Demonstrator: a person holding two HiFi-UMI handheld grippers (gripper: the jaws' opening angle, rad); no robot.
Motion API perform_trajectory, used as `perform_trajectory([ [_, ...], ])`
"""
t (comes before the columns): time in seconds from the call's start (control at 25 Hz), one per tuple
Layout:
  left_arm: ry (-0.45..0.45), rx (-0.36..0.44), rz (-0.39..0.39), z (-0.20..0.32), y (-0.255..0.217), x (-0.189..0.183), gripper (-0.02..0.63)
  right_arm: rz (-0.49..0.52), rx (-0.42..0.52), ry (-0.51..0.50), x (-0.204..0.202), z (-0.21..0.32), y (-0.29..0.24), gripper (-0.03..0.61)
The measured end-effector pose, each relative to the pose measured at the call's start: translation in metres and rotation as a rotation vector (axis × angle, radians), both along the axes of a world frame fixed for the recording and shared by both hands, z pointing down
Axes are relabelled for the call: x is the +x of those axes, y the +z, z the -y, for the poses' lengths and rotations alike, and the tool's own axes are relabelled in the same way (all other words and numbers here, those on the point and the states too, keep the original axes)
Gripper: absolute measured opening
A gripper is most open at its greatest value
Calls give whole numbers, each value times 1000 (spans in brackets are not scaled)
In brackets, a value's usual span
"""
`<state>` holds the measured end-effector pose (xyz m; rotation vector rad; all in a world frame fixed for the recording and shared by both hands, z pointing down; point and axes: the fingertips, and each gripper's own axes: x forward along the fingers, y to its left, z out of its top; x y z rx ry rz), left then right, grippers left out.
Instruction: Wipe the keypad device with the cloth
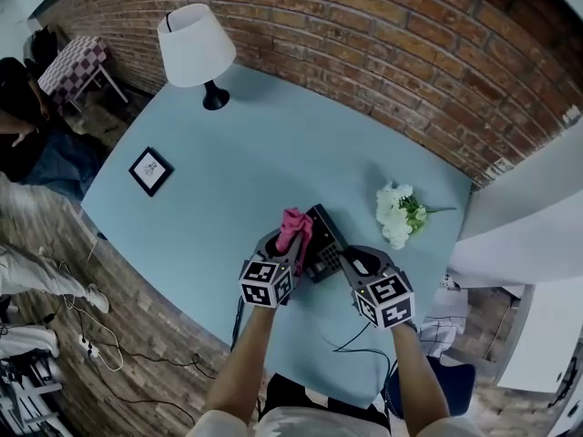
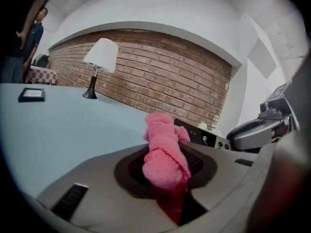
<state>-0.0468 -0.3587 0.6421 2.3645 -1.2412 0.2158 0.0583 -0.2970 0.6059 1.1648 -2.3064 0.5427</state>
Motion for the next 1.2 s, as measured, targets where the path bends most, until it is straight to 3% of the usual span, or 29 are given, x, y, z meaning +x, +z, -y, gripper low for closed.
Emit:
perform_trajectory([
  [0.32,-36,-62,25,-7,18,-14,146,13,2,-1,1,0,0,106],
  [0.64,-75,-153,166,-16,43,-35,146,19,6,5,0,1,1,107],
  [0.84,-54,-117,250,-27,31,-43,144,9,5,11,4,0,-1,127],
  [0.92,-63,-70,221,-27,10,-43,144,2,23,0,8,-2,-4,133],
  [1.08,-86,4,61,-24,-46,-32,144,6,17,-56,11,-10,-2,135],
  [1.2,-79,54,-7,-23,-80,-12,143,-6,18,-89,12,-15,1,138],
])
